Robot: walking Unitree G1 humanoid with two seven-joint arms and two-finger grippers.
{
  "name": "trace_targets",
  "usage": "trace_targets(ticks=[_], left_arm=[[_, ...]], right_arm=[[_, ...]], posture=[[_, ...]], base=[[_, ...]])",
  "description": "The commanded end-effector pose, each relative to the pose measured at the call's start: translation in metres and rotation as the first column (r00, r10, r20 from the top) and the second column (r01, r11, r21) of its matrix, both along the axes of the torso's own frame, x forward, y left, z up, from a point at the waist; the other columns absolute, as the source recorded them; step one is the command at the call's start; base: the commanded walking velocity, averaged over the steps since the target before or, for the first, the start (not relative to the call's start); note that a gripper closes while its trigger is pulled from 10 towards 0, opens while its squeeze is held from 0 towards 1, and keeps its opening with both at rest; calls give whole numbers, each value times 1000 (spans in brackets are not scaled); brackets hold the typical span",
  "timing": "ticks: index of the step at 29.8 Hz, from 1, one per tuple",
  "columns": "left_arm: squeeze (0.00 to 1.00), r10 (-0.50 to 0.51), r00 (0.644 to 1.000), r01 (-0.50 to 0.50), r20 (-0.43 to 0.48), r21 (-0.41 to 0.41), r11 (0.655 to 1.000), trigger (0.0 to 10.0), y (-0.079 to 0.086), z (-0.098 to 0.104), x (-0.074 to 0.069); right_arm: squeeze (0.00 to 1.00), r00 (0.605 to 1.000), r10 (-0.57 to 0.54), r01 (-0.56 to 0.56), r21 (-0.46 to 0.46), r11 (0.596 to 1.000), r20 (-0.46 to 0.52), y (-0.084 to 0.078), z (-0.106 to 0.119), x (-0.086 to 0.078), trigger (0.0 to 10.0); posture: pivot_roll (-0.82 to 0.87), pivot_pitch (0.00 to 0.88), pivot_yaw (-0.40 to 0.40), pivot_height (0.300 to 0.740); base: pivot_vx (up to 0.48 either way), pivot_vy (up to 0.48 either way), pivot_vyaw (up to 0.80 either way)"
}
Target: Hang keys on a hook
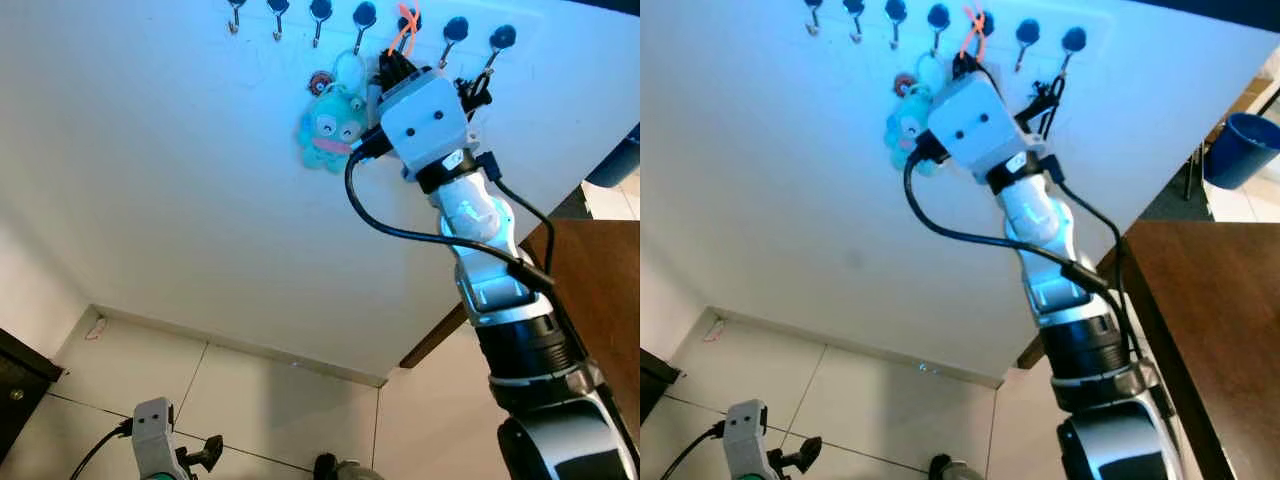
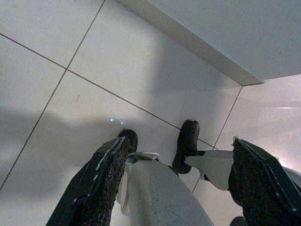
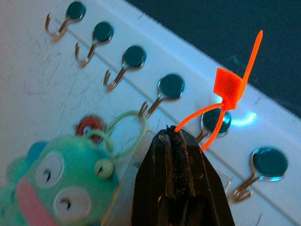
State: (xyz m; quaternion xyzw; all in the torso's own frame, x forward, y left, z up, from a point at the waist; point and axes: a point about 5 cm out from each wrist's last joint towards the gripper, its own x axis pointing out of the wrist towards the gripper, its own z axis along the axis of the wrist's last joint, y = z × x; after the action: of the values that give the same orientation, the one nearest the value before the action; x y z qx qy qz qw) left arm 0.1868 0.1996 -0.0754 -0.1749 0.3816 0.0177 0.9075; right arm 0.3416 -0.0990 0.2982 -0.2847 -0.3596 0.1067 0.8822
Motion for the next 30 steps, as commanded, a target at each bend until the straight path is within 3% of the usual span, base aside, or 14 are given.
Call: trace_targets(ticks=[1, 11, 30], left_arm=[[0, -1, 999, 1, -37, -15, 1000, 10000, -3, -6, -10], [0, -12, 999, 11, -40, -18, 1000, 10000, -3, -6, -10], [0, -21, 999, 21, -35, -18, 1000, 10000, -3, -5, -8]], right_arm=[[0, 1000, -3, 3, -26, 1000, 11, -1, -3, -4, 10000], [0, 985, -170, 170, -22, 985, -1, -21, -7, -2, 10000], [0, 973, -228, 228, -5, 974, -35, -28, -1, 1, 10000]], posture=[[-60, 78, 0, 740], [-74, 81, 6, 740], [-68, 79, 10, 740]], base=[[0, 0, 0], [0, 0, 0], [0, 0, 0]])
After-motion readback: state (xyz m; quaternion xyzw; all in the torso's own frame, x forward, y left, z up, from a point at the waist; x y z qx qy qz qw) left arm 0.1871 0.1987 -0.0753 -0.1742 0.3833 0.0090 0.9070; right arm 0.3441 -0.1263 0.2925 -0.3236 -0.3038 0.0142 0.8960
